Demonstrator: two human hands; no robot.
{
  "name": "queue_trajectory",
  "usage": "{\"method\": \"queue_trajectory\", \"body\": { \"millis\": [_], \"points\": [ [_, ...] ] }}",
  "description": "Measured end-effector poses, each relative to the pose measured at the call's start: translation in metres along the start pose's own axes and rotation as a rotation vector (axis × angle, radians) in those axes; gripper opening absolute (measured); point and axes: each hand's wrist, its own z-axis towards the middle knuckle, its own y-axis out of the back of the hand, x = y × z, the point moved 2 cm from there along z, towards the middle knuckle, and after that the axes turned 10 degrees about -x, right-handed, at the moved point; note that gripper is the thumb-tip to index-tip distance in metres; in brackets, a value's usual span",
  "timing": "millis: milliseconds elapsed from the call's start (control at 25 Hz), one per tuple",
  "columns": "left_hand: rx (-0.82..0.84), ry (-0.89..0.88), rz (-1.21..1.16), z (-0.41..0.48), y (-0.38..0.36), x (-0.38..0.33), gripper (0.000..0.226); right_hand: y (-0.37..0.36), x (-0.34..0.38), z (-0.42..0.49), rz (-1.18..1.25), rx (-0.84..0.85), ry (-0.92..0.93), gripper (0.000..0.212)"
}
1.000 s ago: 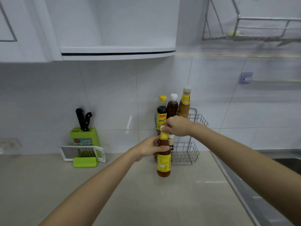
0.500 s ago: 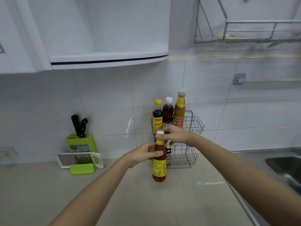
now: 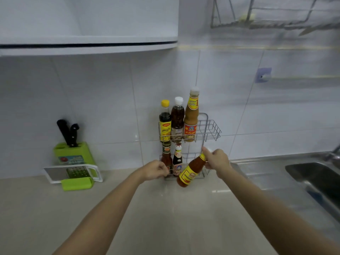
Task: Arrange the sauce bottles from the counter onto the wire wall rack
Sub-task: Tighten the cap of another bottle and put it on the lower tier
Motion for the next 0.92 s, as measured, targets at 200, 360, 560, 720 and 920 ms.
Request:
{"method": "queue_trajectory", "body": {
  "millis": [200, 360, 560, 720, 920],
  "points": [
    [-0.055, 0.098, 0.064, 0.022, -0.01, 0.029, 0.015, 0.017, -0.041, 0.031, 0.287, -0.229, -0.257, 0.051],
    [-0.133, 0.119, 0.083, 0.039, -0.014, 0.037, 0.01, 0.009, -0.048, 0.046, 0.397, -0.278, -0.338, 0.057],
    [-0.228, 0.246, 0.07, 0.064, -0.022, 0.057, 0.026, -0.027, -0.069, 0.081, 0.281, -0.236, -0.215, 0.082],
    [-0.236, 0.322, 0.02, 0.077, -0.031, 0.074, 0.056, -0.041, -0.039, 0.068, 0.087, -0.096, -0.078, 0.059],
    [-0.283, 0.315, -0.133, 0.094, -0.041, 0.072, 0.067, -0.072, -0.026, 0.063, 0.018, 0.063, 0.122, 0.045]
  ]
}}
